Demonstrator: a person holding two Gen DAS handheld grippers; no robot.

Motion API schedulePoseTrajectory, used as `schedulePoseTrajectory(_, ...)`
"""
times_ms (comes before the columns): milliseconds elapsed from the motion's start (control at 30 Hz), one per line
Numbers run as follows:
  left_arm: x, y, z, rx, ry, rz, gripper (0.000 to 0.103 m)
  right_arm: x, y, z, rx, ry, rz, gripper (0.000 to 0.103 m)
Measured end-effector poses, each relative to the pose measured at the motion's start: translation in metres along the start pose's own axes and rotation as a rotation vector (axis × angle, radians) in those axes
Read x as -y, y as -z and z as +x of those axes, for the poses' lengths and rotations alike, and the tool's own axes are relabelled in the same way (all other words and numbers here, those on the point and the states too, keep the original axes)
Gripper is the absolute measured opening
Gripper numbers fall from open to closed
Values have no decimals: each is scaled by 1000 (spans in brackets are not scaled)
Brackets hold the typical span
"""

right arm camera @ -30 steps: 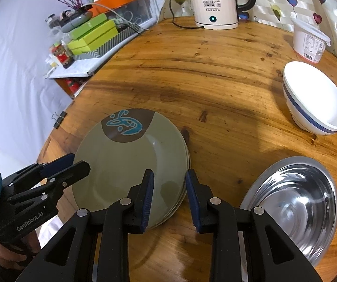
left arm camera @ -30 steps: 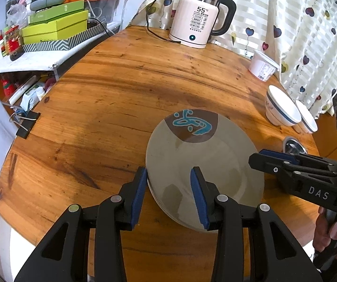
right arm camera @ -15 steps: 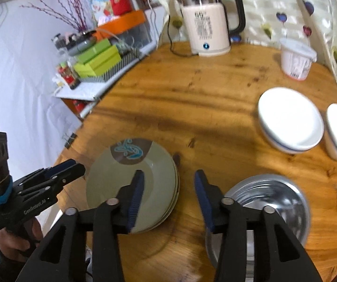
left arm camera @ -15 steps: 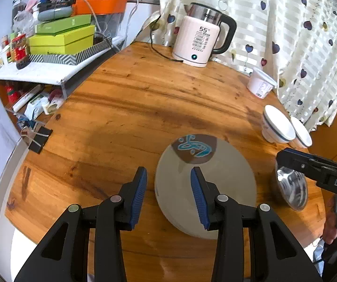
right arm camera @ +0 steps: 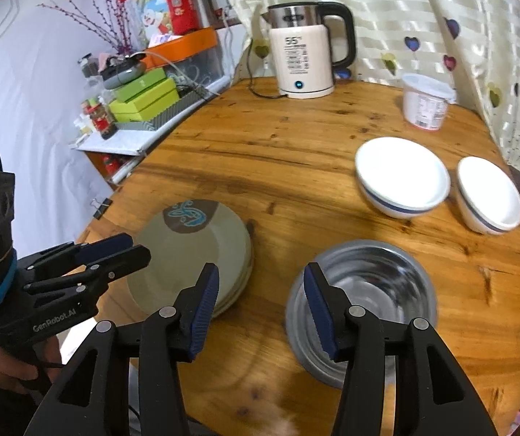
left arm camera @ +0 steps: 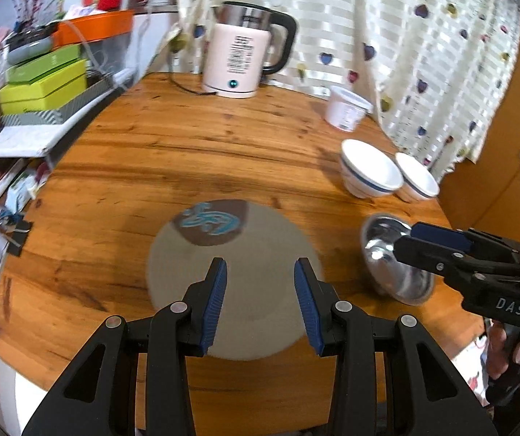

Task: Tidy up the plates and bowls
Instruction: 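Move the left tool away from the plate stack to above the steel bowl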

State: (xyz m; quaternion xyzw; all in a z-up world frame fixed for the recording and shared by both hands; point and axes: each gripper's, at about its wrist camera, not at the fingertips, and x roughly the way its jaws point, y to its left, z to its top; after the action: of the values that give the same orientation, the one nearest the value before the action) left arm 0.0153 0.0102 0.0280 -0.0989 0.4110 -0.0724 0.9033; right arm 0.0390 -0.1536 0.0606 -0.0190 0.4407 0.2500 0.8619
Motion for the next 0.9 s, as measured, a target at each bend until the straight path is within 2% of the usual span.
schedulePoseTrajectory(433,42,-12,16,-34,47,75,40,32,13,-16,17,50,41,49)
schedulePoseTrajectory(900,62,-29,36,-63,74,104,40,58,6,-21,30,80,63,49)
